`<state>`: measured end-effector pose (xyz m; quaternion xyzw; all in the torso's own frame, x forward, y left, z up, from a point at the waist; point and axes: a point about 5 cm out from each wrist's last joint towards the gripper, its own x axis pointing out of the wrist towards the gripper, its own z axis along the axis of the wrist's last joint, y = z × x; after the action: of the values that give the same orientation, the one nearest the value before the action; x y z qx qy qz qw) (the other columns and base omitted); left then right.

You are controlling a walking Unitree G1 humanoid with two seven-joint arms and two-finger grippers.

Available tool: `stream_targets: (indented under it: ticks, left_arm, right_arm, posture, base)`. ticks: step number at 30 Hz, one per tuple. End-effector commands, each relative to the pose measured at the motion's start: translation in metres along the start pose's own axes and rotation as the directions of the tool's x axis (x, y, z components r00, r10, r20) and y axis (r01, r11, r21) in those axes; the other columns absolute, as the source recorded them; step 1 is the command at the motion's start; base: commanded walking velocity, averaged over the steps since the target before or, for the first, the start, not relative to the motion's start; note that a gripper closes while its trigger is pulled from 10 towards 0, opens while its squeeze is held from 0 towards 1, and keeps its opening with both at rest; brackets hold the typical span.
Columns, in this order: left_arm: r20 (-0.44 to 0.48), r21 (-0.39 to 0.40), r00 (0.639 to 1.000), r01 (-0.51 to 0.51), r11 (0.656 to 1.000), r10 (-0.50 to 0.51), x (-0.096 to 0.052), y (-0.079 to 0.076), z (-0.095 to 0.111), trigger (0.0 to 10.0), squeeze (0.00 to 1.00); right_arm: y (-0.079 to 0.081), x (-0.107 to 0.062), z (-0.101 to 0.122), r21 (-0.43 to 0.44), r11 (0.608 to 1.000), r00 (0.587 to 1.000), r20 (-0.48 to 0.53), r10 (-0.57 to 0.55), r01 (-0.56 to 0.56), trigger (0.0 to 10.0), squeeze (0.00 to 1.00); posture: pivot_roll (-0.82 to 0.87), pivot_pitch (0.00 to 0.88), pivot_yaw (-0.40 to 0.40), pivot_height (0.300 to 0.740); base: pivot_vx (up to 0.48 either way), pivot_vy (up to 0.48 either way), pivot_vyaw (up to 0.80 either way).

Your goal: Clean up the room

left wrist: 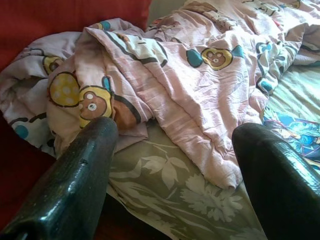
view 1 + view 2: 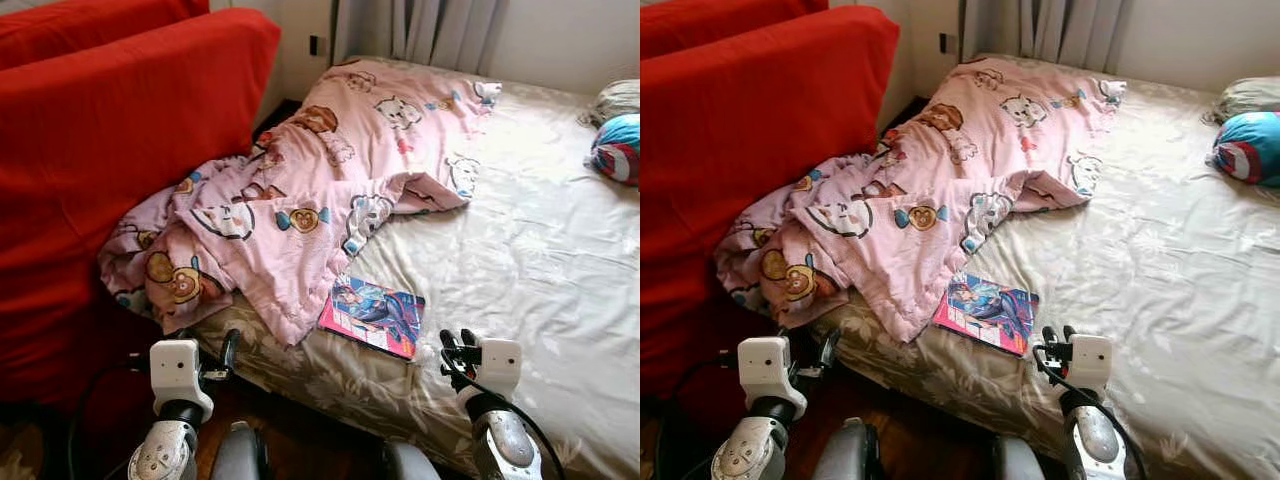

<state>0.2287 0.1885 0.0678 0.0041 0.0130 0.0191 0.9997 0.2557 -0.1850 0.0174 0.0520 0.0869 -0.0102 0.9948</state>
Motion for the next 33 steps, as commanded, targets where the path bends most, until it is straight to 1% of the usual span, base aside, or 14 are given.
stream_targets:
  ticks: [1,10,12,13,16,25,33]
  left_arm:
    - [-0.012,0.0,1.0,0.012,1.0,-0.012,-0.0006,-0.0007,-0.0006,10.0,0.0]
    - [-0.019,0.002,1.0,0.017,1.0,-0.017,-0.0015,-0.0012,-0.0015,10.0,0.0]
    - [-0.02,0.003,1.0,0.017,1.0,-0.017,-0.0016,-0.0011,-0.0016,10.0,0.0]
    - [-0.021,0.004,1.0,0.018,1.0,-0.017,-0.0019,-0.0009,-0.0017,10.0,0.0]
    - [-0.021,0.005,1.0,0.017,1.0,-0.017,-0.0021,-0.0007,-0.0016,10.0,0.0]
    - [-0.021,0.008,0.999,0.024,1.0,-0.024,-0.0012,-0.0009,-0.0011,10.0,0.0]
    - [-0.023,0.012,0.999,0.03,0.999,-0.03,-0.0011,-0.0009,-0.0009,10.0,0.0]
  right_arm:
    - [0.0006,-0.0036,-0.0059,0.008,1.0,1.0,-0.018,-0.002,0.002,10.0,0.0]
    - [0.002,-0.0047,-0.0065,0.0,1.0,1.0,-0.022,0.003,-0.003,10.0,0.0]
    - [0.0024,-0.0049,-0.0073,-0.003,1.0,1.0,-0.031,0.002,-0.002,10.0,0.0]
    - [0.0029,-0.0053,-0.0082,-0.018,1.0,0.999,-0.04,0.0,-0.001,10.0,0.0]
    - [0.0037,-0.0063,-0.0074,-0.03,1.0,1.0,-0.025,0.008,-0.008,10.0,0.0]
    - [0.0069,-0.0072,-0.0038,-0.016,1.0,1.0,-0.002,0.016,-0.016,10.0,0.0]
    - [0.0099,-0.0071,-0.0052,-0.015,1.0,1.0,-0.005,0.027,-0.027,10.0,0.0]
  posture:
    - [-0.05,0.15,-0.021,0.628]
    - [-0.05,0.156,-0.019,0.628]
    - [-0.05,0.156,-0.018,0.623]
    - [-0.05,0.157,-0.018,0.613]
    - [-0.05,0.157,-0.018,0.609]
    - [-0.06,0.144,-0.012,0.609]
    - [-0.05,0.136,-0.009,0.609]
  base:
    - [0.0,0.0,0.0]
    - [0.0,0.0,0.0]
    - [0.0,0.0,0.0]
    - [0.0,0.0,0.0]
    - [0.0,0.0,0.0]
    - [0.0,0.0,0.0]
    - [0.0,0.0,0.0]
